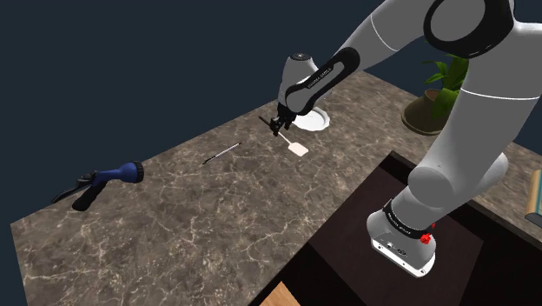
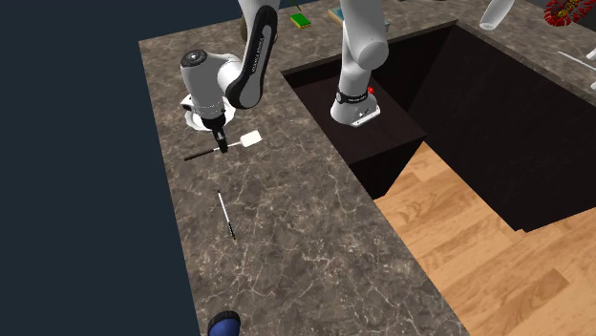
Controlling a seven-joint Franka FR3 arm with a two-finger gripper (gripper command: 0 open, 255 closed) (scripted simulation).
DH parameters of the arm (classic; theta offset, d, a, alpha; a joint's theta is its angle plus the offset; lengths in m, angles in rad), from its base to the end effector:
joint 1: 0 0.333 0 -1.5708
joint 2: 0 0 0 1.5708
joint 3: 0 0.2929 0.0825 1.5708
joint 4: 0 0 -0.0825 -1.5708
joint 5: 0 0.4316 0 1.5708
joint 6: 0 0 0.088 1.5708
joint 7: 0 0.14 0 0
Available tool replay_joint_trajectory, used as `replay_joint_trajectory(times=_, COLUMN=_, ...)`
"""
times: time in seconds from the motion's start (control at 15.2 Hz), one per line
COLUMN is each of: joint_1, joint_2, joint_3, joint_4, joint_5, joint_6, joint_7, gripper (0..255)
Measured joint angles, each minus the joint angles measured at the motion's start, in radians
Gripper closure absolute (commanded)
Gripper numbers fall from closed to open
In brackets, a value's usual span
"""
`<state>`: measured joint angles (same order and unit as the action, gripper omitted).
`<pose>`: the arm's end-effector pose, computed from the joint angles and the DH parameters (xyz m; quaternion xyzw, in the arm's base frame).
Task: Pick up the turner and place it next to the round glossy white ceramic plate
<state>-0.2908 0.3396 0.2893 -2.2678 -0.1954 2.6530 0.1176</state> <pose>0.5633 0.0125 0.1248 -0.9993 -0.0160 -0.0332 0.0008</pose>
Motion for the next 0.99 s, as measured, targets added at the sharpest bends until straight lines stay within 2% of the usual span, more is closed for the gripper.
replay_joint_trajectory(times=0.26, joint_1=0.000, joint_2=0.000, joint_3=0.000, joint_4=0.000, joint_5=0.000, joint_6=0.000, joint_7=0.000, gripper=0)
replay_joint_trajectory(times=0.59, joint_1=-0.029, joint_2=-0.104, joint_3=0.036, joint_4=-0.008, joint_5=0.063, joint_6=-0.090, joint_7=-0.047, gripper=0)
replay_joint_trajectory(times=0.99, joint_1=-0.030, joint_2=-0.118, joint_3=0.040, joint_4=-0.009, joint_5=0.072, joint_6=-0.103, joint_7=-0.051, gripper=0)
